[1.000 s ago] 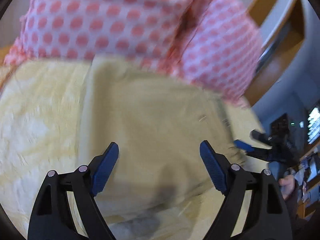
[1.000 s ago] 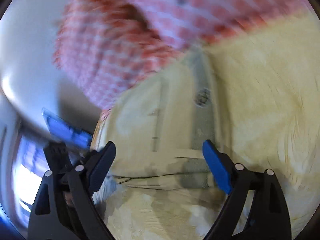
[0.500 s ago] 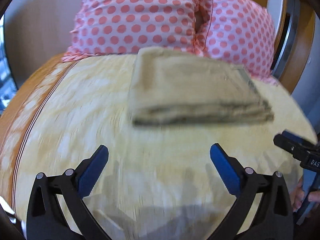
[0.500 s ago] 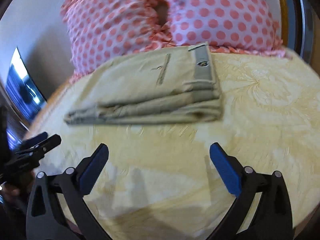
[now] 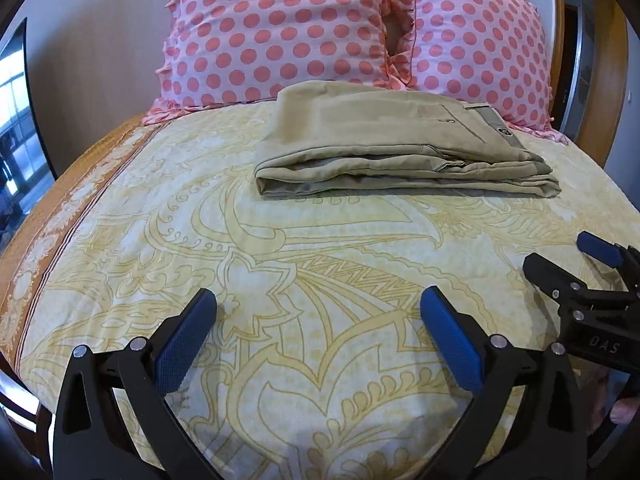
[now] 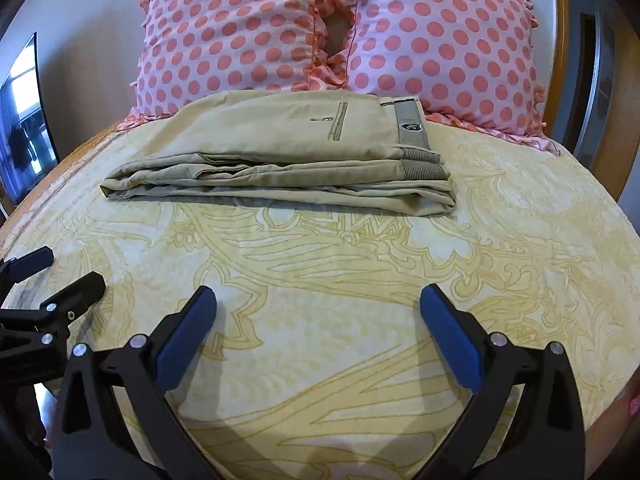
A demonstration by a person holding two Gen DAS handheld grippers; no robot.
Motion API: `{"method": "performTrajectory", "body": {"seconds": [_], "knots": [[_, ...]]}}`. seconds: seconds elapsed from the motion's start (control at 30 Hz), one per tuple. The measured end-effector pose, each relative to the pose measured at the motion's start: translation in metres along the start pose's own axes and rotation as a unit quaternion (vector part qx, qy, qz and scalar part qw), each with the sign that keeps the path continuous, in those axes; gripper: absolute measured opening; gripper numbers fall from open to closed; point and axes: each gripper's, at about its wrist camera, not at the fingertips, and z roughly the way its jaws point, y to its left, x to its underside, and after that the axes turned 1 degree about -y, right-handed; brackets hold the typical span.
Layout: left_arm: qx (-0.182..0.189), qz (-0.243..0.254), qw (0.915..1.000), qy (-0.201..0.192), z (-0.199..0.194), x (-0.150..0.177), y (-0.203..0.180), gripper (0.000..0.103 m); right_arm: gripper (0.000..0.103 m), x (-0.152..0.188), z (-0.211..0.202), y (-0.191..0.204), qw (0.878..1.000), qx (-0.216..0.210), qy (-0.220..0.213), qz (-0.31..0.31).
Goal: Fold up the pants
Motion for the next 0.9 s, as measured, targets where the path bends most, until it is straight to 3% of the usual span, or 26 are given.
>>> {"method": "performTrajectory", "body": {"seconds": [0.9], "knots": [[0.002, 0.002, 1.0, -0.004, -0.0002, 0.0007, -0.0006, 0.102, 0.101, -0.0008, -0.0002, -0.0035, 1.0, 0.002, -0.002, 0.0]]}}
